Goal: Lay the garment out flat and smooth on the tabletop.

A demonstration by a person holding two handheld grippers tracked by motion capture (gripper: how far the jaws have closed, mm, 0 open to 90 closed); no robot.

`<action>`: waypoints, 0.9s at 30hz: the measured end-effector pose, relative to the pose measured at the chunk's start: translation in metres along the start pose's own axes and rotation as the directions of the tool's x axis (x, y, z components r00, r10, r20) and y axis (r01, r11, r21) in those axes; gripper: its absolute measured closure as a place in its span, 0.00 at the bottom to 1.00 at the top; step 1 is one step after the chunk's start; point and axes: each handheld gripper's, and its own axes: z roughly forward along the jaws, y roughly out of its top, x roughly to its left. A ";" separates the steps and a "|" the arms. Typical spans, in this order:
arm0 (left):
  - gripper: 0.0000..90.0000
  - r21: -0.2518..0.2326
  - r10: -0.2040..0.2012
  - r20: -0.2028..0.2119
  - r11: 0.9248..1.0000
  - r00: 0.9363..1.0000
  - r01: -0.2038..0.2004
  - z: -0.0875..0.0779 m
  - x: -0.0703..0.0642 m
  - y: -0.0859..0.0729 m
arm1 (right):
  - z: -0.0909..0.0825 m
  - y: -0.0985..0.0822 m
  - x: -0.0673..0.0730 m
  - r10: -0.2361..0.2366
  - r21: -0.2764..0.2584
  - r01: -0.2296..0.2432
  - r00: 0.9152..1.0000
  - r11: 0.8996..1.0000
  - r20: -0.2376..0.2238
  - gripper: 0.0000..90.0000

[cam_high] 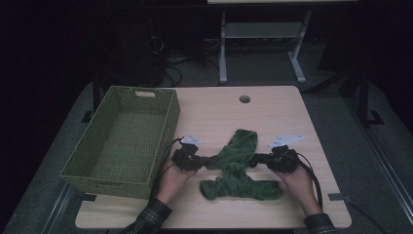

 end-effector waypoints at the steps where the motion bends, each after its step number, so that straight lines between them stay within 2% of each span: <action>1: 0.95 0.012 0.002 -0.001 1.000 1.000 -0.002 0.002 0.001 -0.001 | 0.003 -0.001 0.000 0.000 0.009 0.000 1.000 1.000 -0.001 0.94; 5: 0.93 0.026 0.007 -0.010 1.000 1.000 -0.007 0.008 0.002 -0.004 | 0.013 -0.003 -0.001 -0.002 0.045 0.003 1.000 0.999 -0.011 0.93; 7: 0.90 0.008 0.000 -0.016 1.000 1.000 0.000 0.007 0.000 -0.003 | 0.014 -0.004 -0.001 -0.001 0.048 0.002 1.000 0.999 -0.013 0.91; 10: 0.79 -0.020 -0.006 -0.013 1.000 1.000 0.006 -0.002 -0.001 0.001 | 0.005 -0.001 0.002 -0.011 0.020 0.011 1.000 1.000 0.007 0.81; 12: 0.69 -0.037 0.013 -0.008 0.999 1.000 -0.013 -0.009 -0.002 0.006 | -0.004 0.000 0.002 -0.010 -0.017 0.011 1.000 1.000 0.018 0.76; 15: 0.65 -0.067 0.028 -0.007 0.997 1.000 -0.029 -0.017 -0.006 0.014 | -0.015 0.003 -0.002 0.009 -0.051 -0.008 0.999 0.999 0.033 0.73; 17: 0.65 -0.087 0.046 -0.007 0.995 0.999 -0.047 -0.022 -0.008 0.021 | -0.020 0.005 -0.006 0.017 -0.057 -0.015 0.999 0.998 0.034 0.72; 21: 0.64 -0.104 0.073 -0.014 0.992 0.997 -0.074 -0.021 -0.009 0.039 | -0.026 0.013 -0.011 0.024 -0.104 -0.019 0.999 0.994 0.049 0.72; 24: 0.64 -0.112 0.094 -0.018 0.989 0.995 -0.096 -0.014 -0.008 0.054 | -0.020 0.020 -0.017 0.041 -0.099 -0.035 0.997 0.994 0.059 0.71; 26: 0.63 -0.110 0.123 -0.018 0.986 0.992 -0.124 -0.007 -0.006 0.065 | -0.014 0.025 -0.022 0.051 -0.112 -0.044 0.997 0.993 0.060 0.71; 27: 0.63 -0.113 0.124 -0.015 0.986 0.992 -0.124 -0.003 -0.006 0.070 | -0.010 0.027 -0.025 0.059 -0.108 -0.052 0.996 0.993 0.065 0.69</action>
